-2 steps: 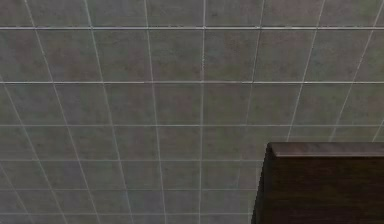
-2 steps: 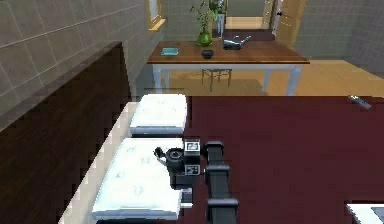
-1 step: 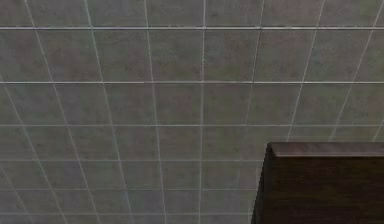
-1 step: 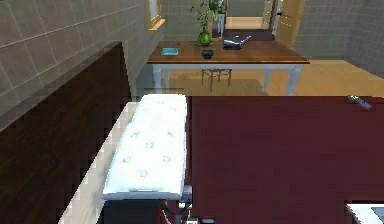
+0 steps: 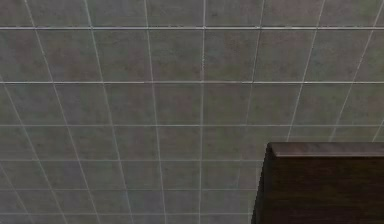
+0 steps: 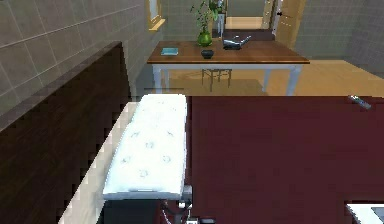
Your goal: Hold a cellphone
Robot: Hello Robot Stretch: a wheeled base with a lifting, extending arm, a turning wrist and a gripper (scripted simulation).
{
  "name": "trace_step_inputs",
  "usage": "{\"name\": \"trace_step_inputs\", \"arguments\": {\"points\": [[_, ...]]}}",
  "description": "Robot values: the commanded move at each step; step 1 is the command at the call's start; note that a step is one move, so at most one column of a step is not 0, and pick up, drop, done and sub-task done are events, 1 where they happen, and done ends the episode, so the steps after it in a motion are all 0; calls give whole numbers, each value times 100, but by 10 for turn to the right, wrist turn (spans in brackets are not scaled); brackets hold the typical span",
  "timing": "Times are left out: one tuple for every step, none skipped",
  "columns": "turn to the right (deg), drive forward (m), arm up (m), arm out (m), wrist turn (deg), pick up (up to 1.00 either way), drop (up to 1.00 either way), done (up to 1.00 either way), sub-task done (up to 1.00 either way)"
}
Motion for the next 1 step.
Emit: {"name": "trace_step_inputs", "arguments": {"points": [[0, 0, 10, 0, 0, 0, 0, 0, 0]]}}
